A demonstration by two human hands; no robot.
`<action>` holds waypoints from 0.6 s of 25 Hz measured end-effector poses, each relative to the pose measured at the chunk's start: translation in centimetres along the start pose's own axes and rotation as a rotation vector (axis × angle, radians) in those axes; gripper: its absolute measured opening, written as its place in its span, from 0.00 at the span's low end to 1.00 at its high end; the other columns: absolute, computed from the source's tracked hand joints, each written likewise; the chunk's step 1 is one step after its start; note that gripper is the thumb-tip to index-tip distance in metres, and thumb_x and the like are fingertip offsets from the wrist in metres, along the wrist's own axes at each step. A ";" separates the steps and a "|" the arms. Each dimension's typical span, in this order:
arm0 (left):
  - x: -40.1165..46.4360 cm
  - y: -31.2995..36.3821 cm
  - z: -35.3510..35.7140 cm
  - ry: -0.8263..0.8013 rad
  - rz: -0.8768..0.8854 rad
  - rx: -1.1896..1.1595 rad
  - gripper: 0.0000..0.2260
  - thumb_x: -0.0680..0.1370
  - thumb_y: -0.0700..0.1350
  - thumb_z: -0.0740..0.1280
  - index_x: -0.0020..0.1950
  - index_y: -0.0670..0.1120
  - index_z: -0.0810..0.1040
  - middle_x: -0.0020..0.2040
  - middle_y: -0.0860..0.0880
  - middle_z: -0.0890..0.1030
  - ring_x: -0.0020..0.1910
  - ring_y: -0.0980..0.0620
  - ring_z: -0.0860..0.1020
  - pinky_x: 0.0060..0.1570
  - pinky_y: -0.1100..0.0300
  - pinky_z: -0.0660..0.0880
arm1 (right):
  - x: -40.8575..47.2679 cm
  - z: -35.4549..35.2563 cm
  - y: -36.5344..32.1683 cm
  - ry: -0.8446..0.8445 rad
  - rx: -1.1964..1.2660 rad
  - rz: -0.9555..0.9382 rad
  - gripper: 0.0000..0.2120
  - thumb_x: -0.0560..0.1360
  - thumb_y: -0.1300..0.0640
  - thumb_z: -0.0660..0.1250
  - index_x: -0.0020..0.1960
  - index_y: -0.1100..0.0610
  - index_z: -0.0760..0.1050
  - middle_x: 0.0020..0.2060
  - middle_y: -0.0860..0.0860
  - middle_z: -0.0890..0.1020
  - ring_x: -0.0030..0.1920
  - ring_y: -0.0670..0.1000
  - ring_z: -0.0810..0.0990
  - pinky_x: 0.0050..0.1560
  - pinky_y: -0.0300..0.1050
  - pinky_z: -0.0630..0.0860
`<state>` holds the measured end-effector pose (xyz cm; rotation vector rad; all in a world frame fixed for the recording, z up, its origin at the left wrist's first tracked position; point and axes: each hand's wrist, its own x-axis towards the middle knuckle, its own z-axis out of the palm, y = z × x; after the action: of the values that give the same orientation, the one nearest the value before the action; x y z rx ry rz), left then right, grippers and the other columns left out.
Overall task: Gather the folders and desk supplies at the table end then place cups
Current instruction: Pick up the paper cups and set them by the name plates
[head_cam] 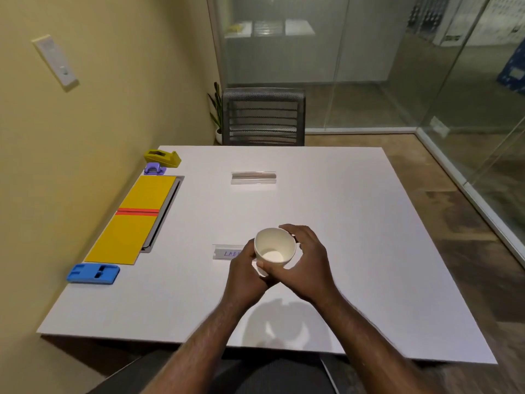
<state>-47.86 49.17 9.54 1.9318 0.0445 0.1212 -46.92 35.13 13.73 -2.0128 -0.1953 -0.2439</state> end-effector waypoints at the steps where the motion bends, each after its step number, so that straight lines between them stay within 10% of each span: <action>1: 0.1 -0.1 0.6 -0.004 -0.003 0.009 0.27 0.60 0.53 0.76 0.56 0.67 0.74 0.51 0.64 0.82 0.51 0.63 0.80 0.46 0.66 0.78 | 0.1 -0.4 0.4 0.011 0.008 -0.002 0.35 0.56 0.35 0.77 0.59 0.47 0.75 0.54 0.38 0.78 0.55 0.38 0.76 0.52 0.28 0.70; 15: -0.4 -2.8 -0.5 0.192 -0.062 0.126 0.30 0.59 0.51 0.83 0.51 0.73 0.71 0.49 0.71 0.79 0.51 0.71 0.75 0.44 0.79 0.68 | 3.7 -2.3 7.5 0.230 0.047 0.052 0.31 0.59 0.40 0.75 0.59 0.49 0.76 0.52 0.42 0.78 0.50 0.41 0.78 0.44 0.34 0.75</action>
<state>-48.19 50.59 7.10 2.0367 0.2448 0.2684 -41.74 29.89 9.16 -1.9226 -0.0035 -0.4313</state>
